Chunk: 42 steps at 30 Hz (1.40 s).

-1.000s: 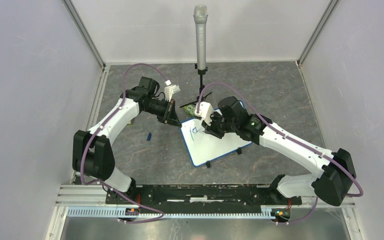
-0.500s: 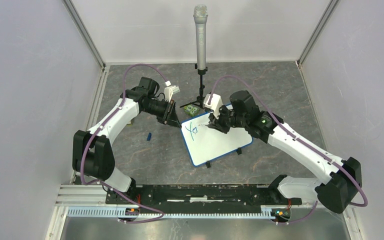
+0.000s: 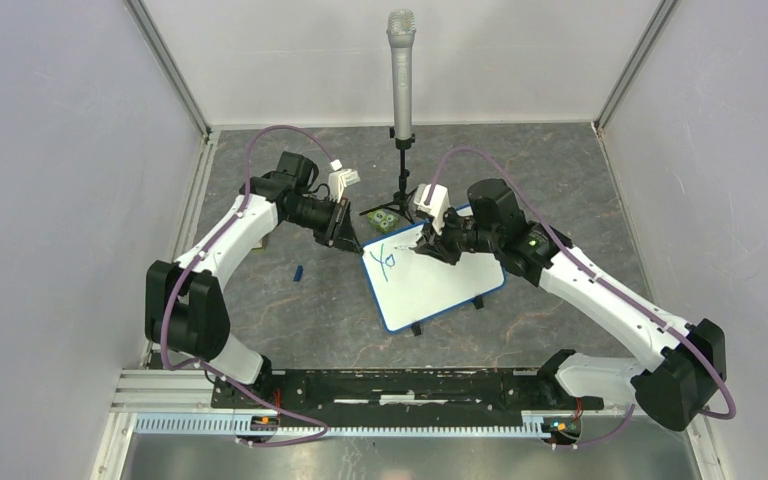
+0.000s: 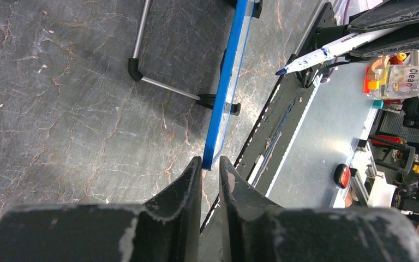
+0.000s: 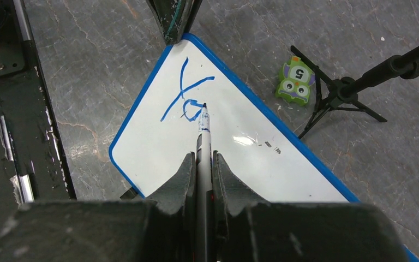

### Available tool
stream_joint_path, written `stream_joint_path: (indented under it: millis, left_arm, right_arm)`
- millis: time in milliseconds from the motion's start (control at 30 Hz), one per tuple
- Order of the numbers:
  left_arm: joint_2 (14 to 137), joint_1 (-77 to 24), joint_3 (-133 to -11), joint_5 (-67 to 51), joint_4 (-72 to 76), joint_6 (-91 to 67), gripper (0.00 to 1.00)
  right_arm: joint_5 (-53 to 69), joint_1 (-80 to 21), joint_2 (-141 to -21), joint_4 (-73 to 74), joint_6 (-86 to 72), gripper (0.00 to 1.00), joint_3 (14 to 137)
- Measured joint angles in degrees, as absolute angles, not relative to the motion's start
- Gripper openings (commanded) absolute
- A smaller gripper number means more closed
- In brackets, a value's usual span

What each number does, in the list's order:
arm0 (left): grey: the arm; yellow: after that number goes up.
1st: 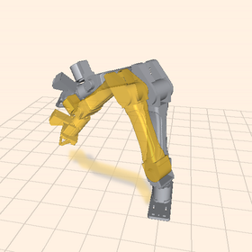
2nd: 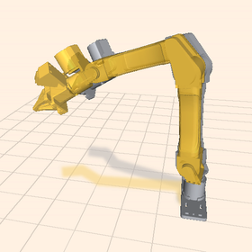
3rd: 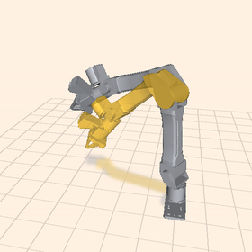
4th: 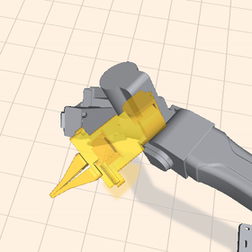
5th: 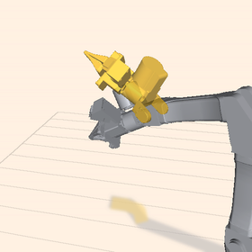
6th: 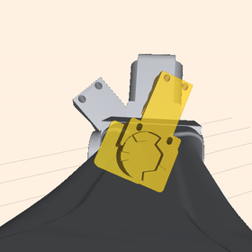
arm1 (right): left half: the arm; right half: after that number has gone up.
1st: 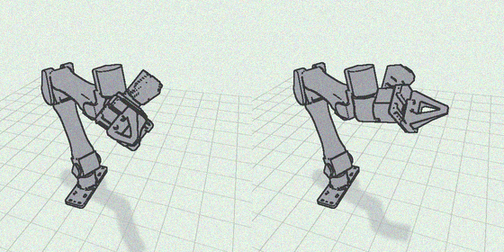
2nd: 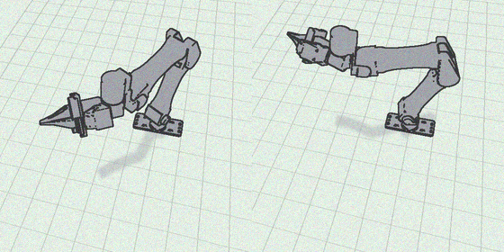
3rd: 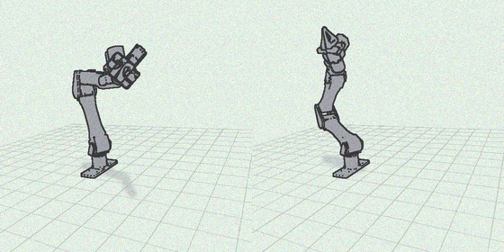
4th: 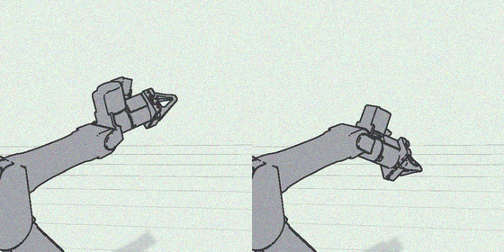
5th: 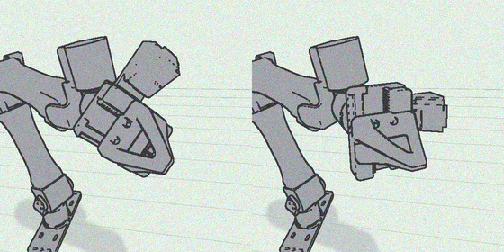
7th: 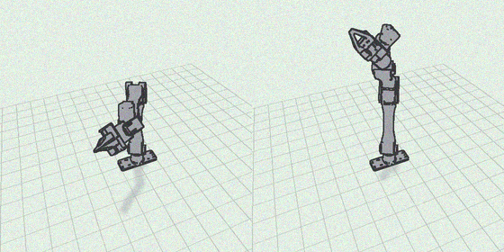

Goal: Write a sentence on the whiteboard

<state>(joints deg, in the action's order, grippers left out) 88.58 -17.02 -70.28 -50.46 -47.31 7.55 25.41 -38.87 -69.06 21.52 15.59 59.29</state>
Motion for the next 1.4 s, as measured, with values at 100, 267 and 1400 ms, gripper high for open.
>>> stream_joint_path:
  millis: [100,267,1400]
  left_arm:
    - [88.6,-17.0,-70.3,-50.5,-47.4,7.6,0.19]
    - [88.6,-17.0,-70.3,-50.5,-47.4,7.7,0.14]
    - [88.9,-17.0,-70.3,-50.1,-47.4,8.5,0.03]
  right_arm:
    - [25.4,-38.9,-69.1,21.1,15.2,0.00,59.0]
    - [24.6,-39.8,-69.6,20.3,15.0,0.00,58.9]
    - [18.3,-42.3,-72.1,18.9,15.0,0.00,56.4]
